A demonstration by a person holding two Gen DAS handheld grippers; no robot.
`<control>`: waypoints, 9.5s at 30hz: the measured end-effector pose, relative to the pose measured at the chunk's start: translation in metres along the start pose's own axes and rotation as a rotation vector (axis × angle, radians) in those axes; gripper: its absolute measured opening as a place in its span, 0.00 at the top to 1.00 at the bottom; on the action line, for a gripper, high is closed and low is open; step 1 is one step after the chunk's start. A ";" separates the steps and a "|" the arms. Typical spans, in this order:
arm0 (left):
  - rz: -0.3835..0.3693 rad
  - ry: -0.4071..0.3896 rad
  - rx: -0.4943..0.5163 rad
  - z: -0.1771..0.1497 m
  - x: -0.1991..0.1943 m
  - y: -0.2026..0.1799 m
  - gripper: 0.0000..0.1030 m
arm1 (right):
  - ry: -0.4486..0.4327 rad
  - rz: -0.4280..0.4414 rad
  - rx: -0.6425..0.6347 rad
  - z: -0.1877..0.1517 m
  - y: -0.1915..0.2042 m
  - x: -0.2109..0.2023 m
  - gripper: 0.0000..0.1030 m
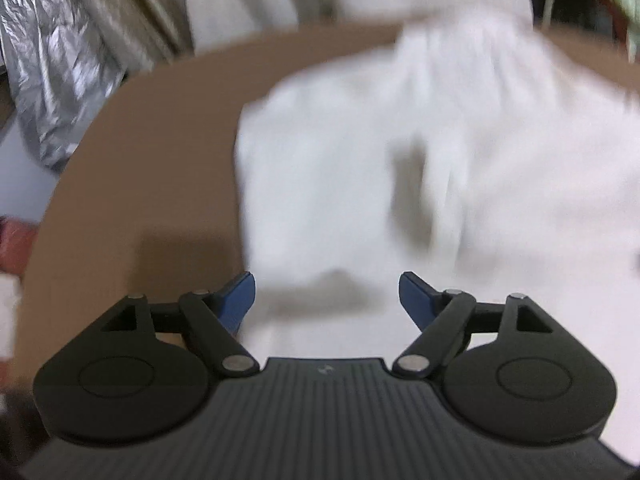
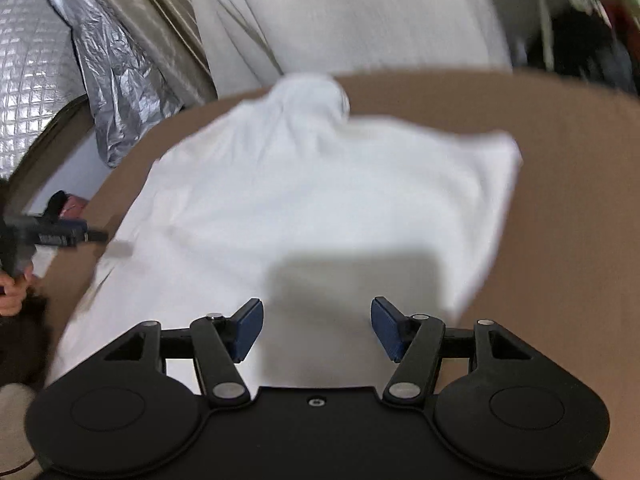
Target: Fold clothes
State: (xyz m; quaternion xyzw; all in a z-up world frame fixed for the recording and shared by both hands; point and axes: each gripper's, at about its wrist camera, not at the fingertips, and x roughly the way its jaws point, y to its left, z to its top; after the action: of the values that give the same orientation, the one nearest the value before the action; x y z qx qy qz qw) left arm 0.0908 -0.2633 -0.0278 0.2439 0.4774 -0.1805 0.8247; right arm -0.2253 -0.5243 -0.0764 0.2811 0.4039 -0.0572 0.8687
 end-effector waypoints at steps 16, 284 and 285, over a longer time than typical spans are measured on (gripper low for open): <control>-0.147 0.360 -0.001 -0.196 -0.001 0.084 0.12 | 0.596 -0.049 0.270 -0.112 0.032 0.013 0.36; -0.468 -0.353 -0.879 -0.198 0.060 0.170 0.02 | -0.363 -0.171 0.659 -0.131 0.042 -0.020 0.30; -0.474 -0.357 -0.879 -0.195 0.062 0.169 0.02 | -0.348 -0.139 0.688 -0.138 0.043 -0.016 0.30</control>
State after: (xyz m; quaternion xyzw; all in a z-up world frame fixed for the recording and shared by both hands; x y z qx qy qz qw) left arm 0.0734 -0.0174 -0.1264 -0.2739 0.4022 -0.1834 0.8541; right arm -0.3144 -0.4169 -0.1174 0.5142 0.2256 -0.2947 0.7732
